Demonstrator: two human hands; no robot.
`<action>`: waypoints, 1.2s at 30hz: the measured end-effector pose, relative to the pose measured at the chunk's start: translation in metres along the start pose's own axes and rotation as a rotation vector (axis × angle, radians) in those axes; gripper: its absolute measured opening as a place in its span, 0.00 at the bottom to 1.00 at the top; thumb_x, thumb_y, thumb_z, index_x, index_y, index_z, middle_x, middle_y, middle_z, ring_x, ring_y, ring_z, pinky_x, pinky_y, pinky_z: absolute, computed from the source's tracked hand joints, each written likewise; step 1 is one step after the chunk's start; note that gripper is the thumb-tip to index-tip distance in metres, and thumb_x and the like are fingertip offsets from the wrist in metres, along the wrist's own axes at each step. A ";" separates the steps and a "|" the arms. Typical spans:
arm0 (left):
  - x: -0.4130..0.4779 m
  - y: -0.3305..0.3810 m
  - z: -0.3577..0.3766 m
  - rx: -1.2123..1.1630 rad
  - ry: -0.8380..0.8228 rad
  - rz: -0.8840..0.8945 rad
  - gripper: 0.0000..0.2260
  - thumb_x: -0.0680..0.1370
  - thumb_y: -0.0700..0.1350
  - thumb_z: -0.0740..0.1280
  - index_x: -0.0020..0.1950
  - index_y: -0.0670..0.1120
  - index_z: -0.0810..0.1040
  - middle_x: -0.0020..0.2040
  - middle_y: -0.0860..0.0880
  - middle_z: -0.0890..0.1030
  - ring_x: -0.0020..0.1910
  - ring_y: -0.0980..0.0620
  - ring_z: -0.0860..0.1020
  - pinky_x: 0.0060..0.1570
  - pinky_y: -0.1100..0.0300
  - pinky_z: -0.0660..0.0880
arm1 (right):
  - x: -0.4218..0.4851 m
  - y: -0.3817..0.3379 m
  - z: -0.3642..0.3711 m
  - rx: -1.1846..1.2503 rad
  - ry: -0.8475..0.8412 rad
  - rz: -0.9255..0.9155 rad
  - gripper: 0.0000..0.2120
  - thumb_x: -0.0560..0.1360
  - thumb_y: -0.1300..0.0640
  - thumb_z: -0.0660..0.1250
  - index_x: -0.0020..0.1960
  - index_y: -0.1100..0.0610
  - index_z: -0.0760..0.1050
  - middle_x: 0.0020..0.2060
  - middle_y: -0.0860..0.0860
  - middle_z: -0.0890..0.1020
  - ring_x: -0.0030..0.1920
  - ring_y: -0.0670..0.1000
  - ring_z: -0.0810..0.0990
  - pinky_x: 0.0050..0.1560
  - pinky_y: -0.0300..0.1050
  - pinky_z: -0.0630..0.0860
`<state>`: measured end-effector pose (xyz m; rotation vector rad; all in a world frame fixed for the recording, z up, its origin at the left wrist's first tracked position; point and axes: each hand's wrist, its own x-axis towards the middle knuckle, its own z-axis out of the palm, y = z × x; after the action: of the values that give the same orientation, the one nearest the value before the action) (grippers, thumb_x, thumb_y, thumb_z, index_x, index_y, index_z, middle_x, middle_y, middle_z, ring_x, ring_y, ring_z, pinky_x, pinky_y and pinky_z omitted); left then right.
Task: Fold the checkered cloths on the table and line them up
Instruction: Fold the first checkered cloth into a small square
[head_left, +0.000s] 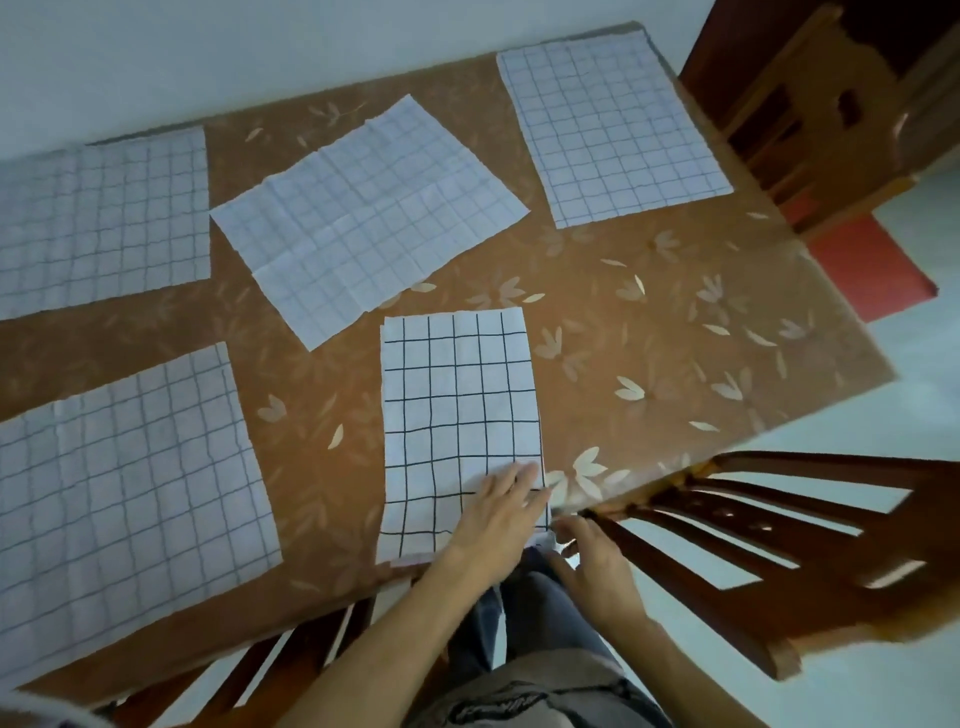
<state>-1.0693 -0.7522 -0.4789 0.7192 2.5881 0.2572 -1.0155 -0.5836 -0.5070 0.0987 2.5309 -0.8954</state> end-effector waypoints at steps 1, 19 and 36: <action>-0.001 0.000 0.002 0.008 -0.025 -0.016 0.33 0.77 0.36 0.64 0.80 0.46 0.56 0.81 0.43 0.49 0.80 0.42 0.47 0.77 0.45 0.52 | 0.001 -0.001 0.003 0.018 0.022 -0.001 0.14 0.76 0.51 0.70 0.60 0.47 0.73 0.50 0.41 0.77 0.46 0.43 0.79 0.45 0.38 0.79; -0.004 0.018 0.005 0.060 -0.105 -0.145 0.35 0.77 0.34 0.61 0.81 0.51 0.52 0.81 0.46 0.47 0.78 0.44 0.52 0.72 0.49 0.65 | 0.008 0.028 -0.015 0.208 0.119 0.142 0.07 0.73 0.55 0.71 0.40 0.53 0.75 0.35 0.47 0.81 0.36 0.45 0.79 0.40 0.45 0.78; -0.002 0.022 0.010 0.073 -0.160 -0.213 0.34 0.80 0.36 0.60 0.82 0.49 0.47 0.82 0.47 0.41 0.80 0.47 0.47 0.75 0.50 0.62 | 0.017 0.027 -0.011 0.426 -0.057 0.212 0.14 0.82 0.52 0.60 0.39 0.52 0.75 0.35 0.50 0.82 0.39 0.50 0.82 0.47 0.53 0.80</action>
<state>-1.0534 -0.7339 -0.4806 0.4631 2.5048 0.0368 -1.0295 -0.5572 -0.5225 0.4561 2.1891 -1.3092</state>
